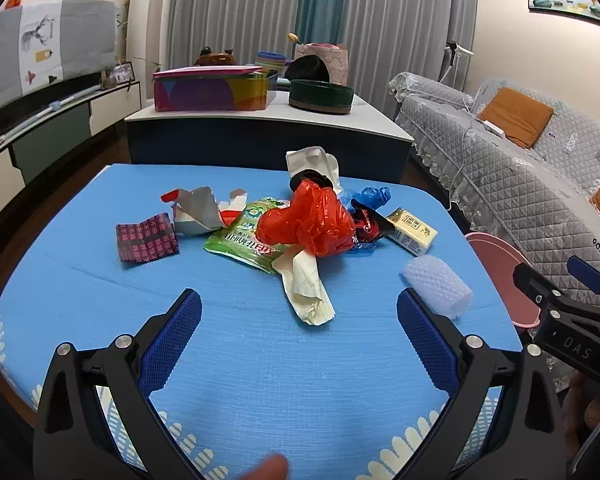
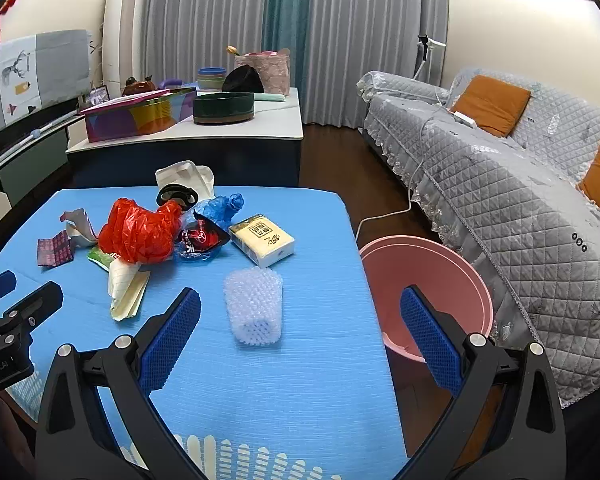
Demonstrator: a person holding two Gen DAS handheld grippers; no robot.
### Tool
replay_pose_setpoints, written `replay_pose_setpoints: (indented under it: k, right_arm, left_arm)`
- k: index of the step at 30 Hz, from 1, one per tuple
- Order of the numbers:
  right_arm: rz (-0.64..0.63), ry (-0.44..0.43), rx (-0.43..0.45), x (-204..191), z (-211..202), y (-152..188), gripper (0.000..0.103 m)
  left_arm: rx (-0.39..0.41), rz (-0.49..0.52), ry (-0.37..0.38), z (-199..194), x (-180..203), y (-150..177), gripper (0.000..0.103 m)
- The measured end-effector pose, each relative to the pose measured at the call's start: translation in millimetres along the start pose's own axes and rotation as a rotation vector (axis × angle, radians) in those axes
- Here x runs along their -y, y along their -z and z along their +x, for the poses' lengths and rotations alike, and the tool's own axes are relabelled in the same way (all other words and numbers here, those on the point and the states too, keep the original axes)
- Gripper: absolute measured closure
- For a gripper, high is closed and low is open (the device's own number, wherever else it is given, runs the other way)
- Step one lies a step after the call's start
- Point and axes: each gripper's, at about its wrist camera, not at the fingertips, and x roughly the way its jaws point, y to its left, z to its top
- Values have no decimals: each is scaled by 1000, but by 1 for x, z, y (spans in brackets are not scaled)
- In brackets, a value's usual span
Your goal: Collect trash
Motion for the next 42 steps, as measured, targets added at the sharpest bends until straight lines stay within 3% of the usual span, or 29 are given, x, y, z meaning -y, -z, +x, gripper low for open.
replay_pose_setpoints:
  k: [42]
  right_arm:
    - [3,-7,0,-3,0,-1,5]
  left_arm:
    - [-20,-7,-4,3,0,1,8]
